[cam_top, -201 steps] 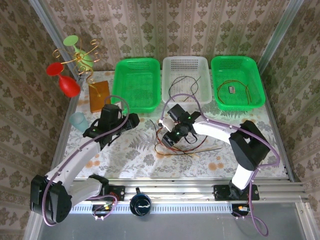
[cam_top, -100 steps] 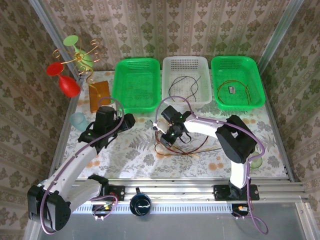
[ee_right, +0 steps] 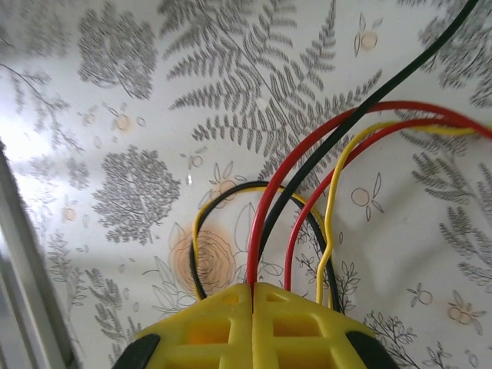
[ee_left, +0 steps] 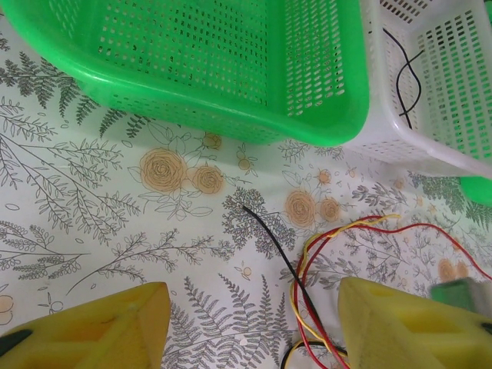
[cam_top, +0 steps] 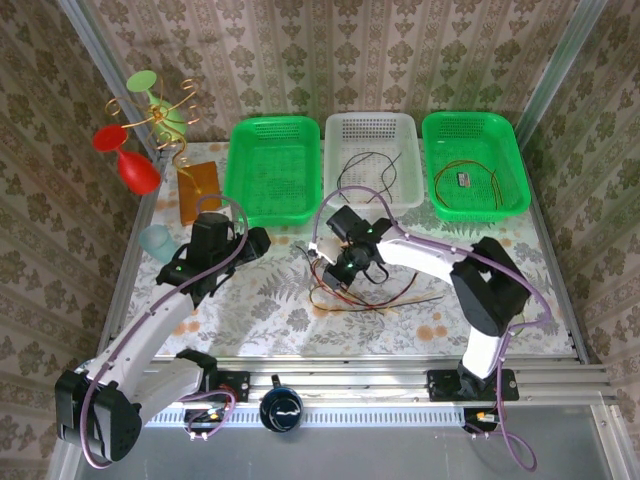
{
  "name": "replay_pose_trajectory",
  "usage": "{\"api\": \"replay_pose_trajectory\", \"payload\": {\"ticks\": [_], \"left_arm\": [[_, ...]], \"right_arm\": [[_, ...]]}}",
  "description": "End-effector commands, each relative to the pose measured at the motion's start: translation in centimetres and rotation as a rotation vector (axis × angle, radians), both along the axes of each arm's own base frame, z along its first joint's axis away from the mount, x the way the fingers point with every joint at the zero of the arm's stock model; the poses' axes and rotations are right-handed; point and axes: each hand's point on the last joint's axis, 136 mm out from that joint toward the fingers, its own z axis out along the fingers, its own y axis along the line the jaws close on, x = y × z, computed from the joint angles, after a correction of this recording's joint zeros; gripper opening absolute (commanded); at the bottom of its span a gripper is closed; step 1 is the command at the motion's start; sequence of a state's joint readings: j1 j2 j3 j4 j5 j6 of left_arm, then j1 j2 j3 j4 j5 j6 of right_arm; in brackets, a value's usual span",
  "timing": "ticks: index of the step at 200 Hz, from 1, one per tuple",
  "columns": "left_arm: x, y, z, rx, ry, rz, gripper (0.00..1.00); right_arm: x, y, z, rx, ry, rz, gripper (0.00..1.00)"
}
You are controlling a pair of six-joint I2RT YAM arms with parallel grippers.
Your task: Untangle the cables
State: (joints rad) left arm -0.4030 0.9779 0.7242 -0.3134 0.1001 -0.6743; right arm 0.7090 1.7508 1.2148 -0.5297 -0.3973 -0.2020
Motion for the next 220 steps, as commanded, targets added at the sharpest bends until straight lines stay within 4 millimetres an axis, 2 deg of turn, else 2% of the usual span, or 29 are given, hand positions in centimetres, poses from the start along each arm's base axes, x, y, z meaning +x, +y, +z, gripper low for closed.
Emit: {"api": "replay_pose_trajectory", "payload": {"ticks": [1,28,78,93,97,104,133,156,161,190,220], "left_arm": [[-0.7,-0.1,-1.4,-0.014,0.057,-0.008,0.6],[-1.0,-0.3,-2.0,-0.033,0.072,-0.007,0.6],[-0.4,-0.9,-1.2,-0.041,0.053,-0.025,0.59],[-0.2,-1.3,-1.0,-0.039,0.047,-0.043,0.59],[-0.2,-1.5,-0.9,-0.038,0.043,-0.05,0.59],[-0.1,-1.8,-0.7,-0.042,0.039,-0.06,0.59],[0.1,-4.2,1.1,-0.131,-0.007,-0.145,0.58],[0.5,-6.6,3.7,-0.232,-0.084,-0.24,0.58],[-0.1,-7.9,4.2,-0.238,-0.102,-0.29,0.57],[-0.9,-10.1,5.9,-0.093,-0.302,-0.423,0.57],[-1.0,-11.1,7.0,-0.027,-0.431,-0.499,0.57]], "right_arm": [[-0.5,-0.8,3.2,0.058,-0.027,-0.023,0.0],[-0.1,-1.7,6.3,0.11,-0.095,-0.055,0.0],[1.4,-3.2,13.5,0.25,-0.219,-0.096,0.0],[1.7,-3.6,14.6,0.28,-0.223,-0.109,0.0],[1.8,-3.7,16.2,0.319,-0.266,-0.111,0.0],[1.9,-4.0,17.0,0.337,-0.282,-0.116,0.0],[2.1,-4.9,18.5,0.365,-0.321,-0.132,0.0],[2.2,-5.3,19.5,0.397,-0.351,-0.149,0.0],[2.2,-5.4,19.8,0.405,-0.356,-0.153,0.0],[2.3,-5.8,21.6,0.441,-0.386,-0.168,0.0],[2.0,-6.3,23.0,0.449,-0.414,-0.166,0.0]]}}
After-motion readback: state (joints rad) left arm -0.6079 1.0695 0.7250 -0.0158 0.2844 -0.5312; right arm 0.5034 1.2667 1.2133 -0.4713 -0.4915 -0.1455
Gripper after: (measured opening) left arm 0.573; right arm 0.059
